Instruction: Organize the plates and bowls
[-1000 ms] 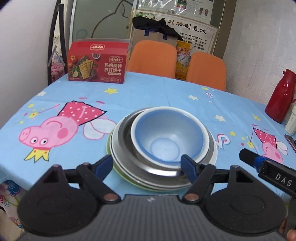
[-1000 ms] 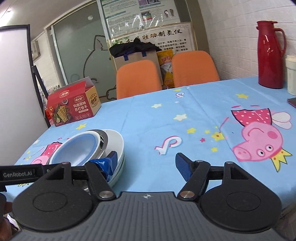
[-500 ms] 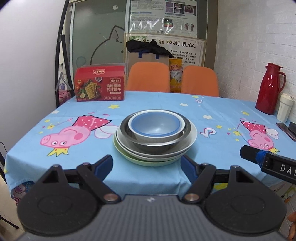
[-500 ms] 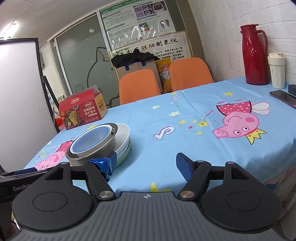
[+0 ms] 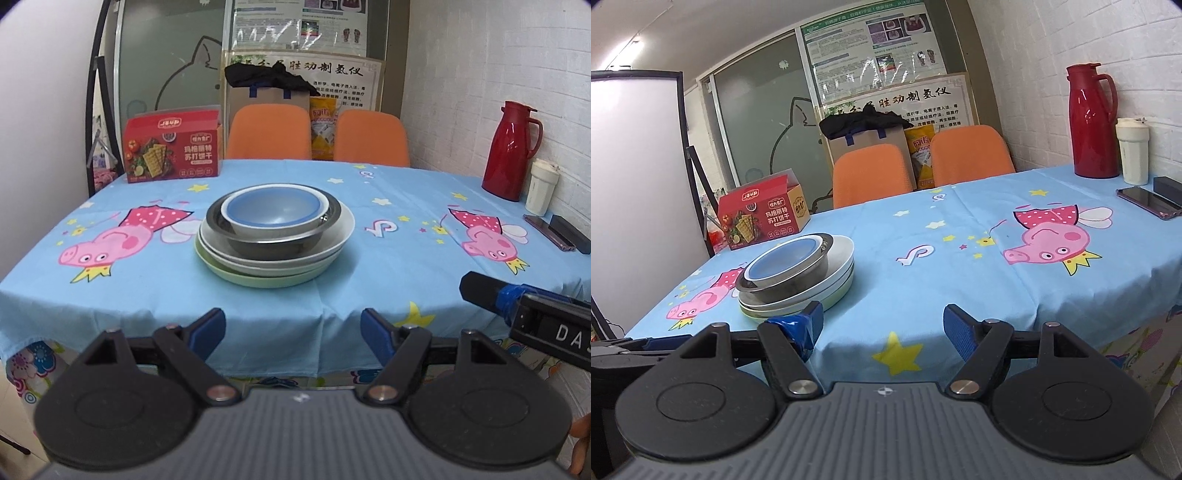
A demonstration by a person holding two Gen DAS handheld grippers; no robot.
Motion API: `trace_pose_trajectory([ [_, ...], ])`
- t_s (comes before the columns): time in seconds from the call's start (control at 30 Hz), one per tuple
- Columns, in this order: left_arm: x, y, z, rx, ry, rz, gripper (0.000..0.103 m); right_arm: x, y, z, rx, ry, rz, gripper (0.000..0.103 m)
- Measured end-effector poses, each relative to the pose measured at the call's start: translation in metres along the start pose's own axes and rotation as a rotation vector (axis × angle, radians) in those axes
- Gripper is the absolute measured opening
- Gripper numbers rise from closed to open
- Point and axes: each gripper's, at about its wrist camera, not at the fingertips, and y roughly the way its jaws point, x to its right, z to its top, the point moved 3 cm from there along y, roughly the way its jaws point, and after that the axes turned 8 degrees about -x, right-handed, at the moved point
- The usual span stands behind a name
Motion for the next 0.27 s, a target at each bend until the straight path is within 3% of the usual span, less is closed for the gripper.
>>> trace_pose_trajectory([
  [0.27, -0.0017, -0.0006, -0.0015, 0.007, 0.002, 0.016, 0.074, -0.0006, 0.0010, -0.0069, -0.013, 0.005, 0.007, 0.058],
])
